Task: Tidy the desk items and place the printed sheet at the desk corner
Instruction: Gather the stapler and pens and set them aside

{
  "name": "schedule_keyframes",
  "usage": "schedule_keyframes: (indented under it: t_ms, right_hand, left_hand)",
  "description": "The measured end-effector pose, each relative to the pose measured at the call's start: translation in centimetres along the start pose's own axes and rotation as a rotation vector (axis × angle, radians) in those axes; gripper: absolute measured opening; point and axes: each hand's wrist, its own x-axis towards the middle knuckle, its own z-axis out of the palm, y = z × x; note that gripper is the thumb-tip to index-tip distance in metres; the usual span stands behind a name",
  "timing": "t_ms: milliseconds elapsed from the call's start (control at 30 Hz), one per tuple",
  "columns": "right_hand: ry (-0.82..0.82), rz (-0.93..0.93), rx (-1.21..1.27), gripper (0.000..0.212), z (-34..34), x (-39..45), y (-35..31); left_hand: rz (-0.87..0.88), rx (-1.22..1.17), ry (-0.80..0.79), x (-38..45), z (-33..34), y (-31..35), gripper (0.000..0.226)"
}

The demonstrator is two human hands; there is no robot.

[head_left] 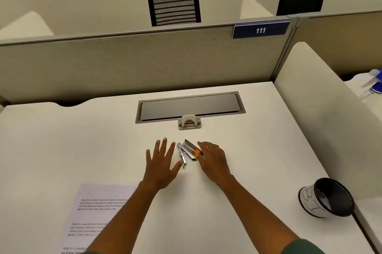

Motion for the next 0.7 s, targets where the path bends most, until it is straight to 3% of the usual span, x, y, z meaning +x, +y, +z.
schedule_keyframes:
  t_ms: [233, 700]
  right_hand:
    - [-0.036, -0.032, -0.03, 0.04, 0.7, 1.5, -0.5]
    - [0.005, 0.031, -0.075, 0.031, 1.0, 3.1, -0.7]
  left_hand:
    - [0.13, 0.043, -0.056, 2.0, 1.0, 1.2, 0.086]
    - [0.197, 0.152, 0.0, 4.2, 2.4, 1.1, 0.066]
